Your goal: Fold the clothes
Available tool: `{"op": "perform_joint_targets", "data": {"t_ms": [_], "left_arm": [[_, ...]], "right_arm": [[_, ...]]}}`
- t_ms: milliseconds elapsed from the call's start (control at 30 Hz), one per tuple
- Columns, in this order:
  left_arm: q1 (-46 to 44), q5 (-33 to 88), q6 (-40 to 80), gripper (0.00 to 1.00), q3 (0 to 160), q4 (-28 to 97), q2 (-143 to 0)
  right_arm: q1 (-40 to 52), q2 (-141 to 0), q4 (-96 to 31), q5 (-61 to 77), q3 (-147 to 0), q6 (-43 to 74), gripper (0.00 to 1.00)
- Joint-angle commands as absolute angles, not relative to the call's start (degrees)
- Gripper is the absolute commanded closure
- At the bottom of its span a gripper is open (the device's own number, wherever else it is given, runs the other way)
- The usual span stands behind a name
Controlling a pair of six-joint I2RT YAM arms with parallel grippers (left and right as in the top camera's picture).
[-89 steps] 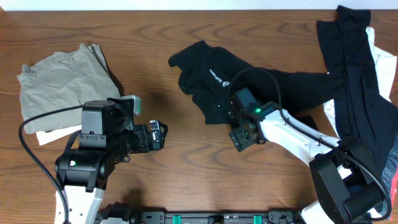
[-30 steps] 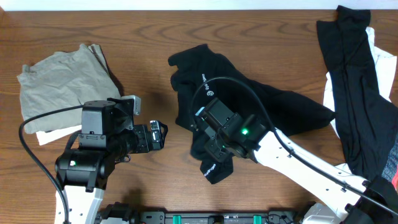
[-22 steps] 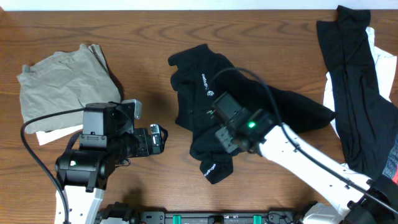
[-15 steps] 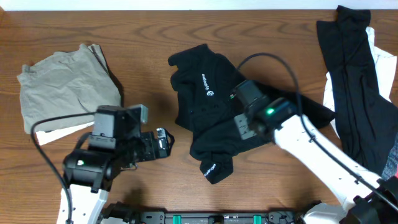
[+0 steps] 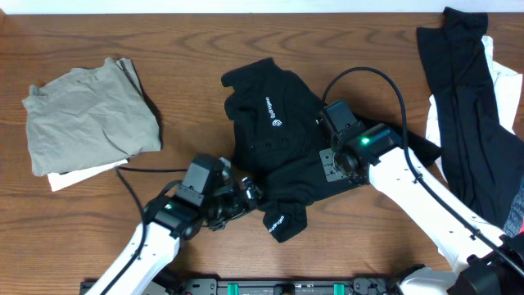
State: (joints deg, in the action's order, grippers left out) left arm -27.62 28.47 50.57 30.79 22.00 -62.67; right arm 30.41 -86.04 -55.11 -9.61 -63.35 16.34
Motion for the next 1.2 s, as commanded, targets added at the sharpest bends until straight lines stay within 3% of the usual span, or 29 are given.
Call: {"op": "perform_joint_targets", "data": {"t_ms": [0, 367, 600, 867, 1033, 1167], "left_arm": [[-28.8, 29.32, 55.22, 0.04, 30.81, 18.63, -66.02], [-31.81, 29.61, 63.75, 0.07, 30.81, 15.62, -77.73], [-32.27, 29.61, 64.86, 0.44, 30.81, 12.05, -78.13], [-32.27, 29.58, 64.79, 0.65, 30.81, 11.84, -78.11], [-32.27, 28.34, 63.51, 0.94, 30.83, 11.84, -78.08], [-32.27, 26.55, 59.94, 0.94, 30.92, 11.86, -77.1]], "right_arm": [[29.8, -85.08, -55.53, -9.61, -63.13, 17.37, 0.6], [29.78, -85.08, -56.38, -9.65, -63.13, 17.34, 0.6], [29.78, -85.08, -56.45, -9.65, -63.13, 17.34, 0.62], [29.8, -85.08, -56.42, -9.65, -63.09, 17.37, 0.64], [29.78, -85.08, -56.45, -9.63, -63.09, 17.37, 0.64], [29.63, -85.08, -56.77, -9.67, -63.09, 18.68, 0.67]]}}
